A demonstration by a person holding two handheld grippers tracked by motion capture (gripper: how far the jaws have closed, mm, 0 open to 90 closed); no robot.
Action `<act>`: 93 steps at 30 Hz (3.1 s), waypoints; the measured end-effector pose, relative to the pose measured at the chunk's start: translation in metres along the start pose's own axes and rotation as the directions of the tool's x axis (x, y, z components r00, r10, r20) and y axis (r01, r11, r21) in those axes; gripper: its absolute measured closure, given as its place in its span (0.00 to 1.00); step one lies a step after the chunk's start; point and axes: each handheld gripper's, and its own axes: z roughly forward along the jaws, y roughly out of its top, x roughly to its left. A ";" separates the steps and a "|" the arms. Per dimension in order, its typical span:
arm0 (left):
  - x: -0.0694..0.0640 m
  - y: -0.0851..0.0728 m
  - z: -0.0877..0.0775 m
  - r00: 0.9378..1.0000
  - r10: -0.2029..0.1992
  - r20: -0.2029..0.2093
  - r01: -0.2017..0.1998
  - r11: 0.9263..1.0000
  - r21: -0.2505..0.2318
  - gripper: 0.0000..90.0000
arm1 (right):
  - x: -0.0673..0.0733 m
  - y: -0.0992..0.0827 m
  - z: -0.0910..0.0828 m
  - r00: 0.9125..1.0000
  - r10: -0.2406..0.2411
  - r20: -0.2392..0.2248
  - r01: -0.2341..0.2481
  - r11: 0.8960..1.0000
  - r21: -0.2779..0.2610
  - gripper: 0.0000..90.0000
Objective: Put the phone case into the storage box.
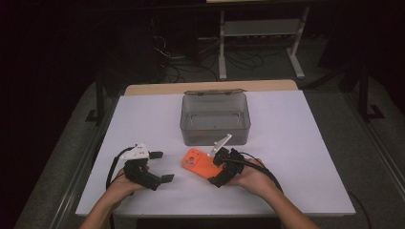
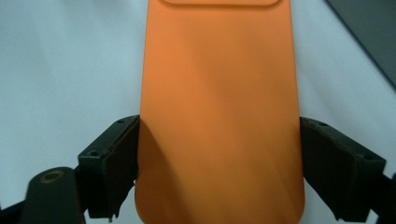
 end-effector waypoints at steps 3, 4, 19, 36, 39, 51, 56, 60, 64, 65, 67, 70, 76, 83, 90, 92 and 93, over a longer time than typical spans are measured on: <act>0.000 0.000 0.000 1.000 0.001 0.000 -0.001 1.000 0.002 0.00 | -0.003 -0.002 -0.006 1.000 0.001 -0.005 -0.001 1.000 -0.009 0.18; 0.000 0.000 0.000 1.000 0.001 0.000 -0.001 1.000 0.002 0.00 | -0.004 -0.002 -0.008 1.000 0.002 -0.007 -0.002 1.000 -0.014 0.18; 0.000 0.000 0.000 1.000 0.004 0.002 -0.004 1.000 0.003 0.00 | -0.023 -0.016 -0.039 1.000 -0.003 -0.019 0.002 0.999 -0.042 0.18; 0.000 0.002 0.001 1.000 0.006 0.000 -0.006 1.000 0.007 0.00 | -0.036 -0.022 -0.051 0.998 -0.047 -0.048 0.045 0.998 -0.035 0.18; 0.001 0.003 0.001 1.000 0.011 0.001 -0.011 1.000 0.007 0.00 | -0.035 -0.022 -0.051 0.997 -0.054 -0.056 0.051 0.998 -0.039 0.18; 0.000 0.013 0.007 1.000 0.016 0.011 -0.016 1.000 -0.005 0.00 | -0.035 -0.022 -0.052 0.997 -0.055 -0.056 0.053 0.998 -0.046 0.18; 0.000 0.015 0.008 1.000 0.014 0.011 -0.014 1.000 -0.021 0.00 | -0.035 -0.022 -0.052 0.997 -0.057 -0.059 0.055 0.997 -0.048 0.18; 0.000 0.019 0.009 1.000 0.026 0.015 -0.025 0.999 -0.026 0.00 | -0.035 -0.022 -0.052 0.997 -0.059 -0.058 0.056 0.997 -0.046 0.18; -0.001 0.023 0.011 0.999 0.034 0.018 -0.033 0.999 -0.030 0.00 | -0.035 -0.022 -0.052 0.997 -0.058 -0.060 0.055 0.997 -0.047 0.18; -0.001 0.024 0.012 0.999 0.035 0.020 -0.034 0.999 -0.032 0.00 | -0.035 -0.022 -0.052 0.997 -0.057 -0.059 0.054 0.997 -0.048 0.18; -0.001 0.025 0.013 0.999 0.037 0.023 -0.036 0.999 -0.037 0.00 | -0.035 -0.022 -0.052 0.997 -0.058 -0.060 0.055 0.997 -0.049 0.18; -0.001 0.028 0.016 0.999 0.037 0.028 -0.036 0.998 -0.043 0.00 | -0.035 -0.022 -0.052 0.996 -0.058 -0.061 0.055 0.997 -0.049 0.18; -0.003 0.034 0.020 0.998 0.053 0.037 -0.051 0.998 -0.047 0.00 | -0.035 -0.022 -0.052 0.997 -0.058 -0.058 0.055 0.997 -0.049 0.18; -0.003 0.039 0.027 0.998 0.055 0.042 -0.053 0.997 -0.051 0.00 | -0.036 -0.022 -0.053 0.997 -0.053 -0.057 0.050 0.997 -0.052 0.18; -0.003 0.043 0.034 0.997 0.062 0.042 -0.060 0.997 -0.050 0.00 | -0.037 -0.022 -0.053 0.997 -0.053 -0.057 0.050 0.997 -0.053 0.18; -0.003 0.045 0.035 0.997 0.063 0.042 -0.061 0.997 -0.056 0.00 | -0.037 -0.022 -0.053 0.997 -0.054 -0.058 0.051 0.997 -0.052 0.18; -0.004 0.045 0.036 0.997 0.064 0.043 -0.062 0.996 -0.058 0.00 | -0.037 -0.022 -0.053 0.997 -0.052 -0.058 0.049 0.998 -0.050 0.18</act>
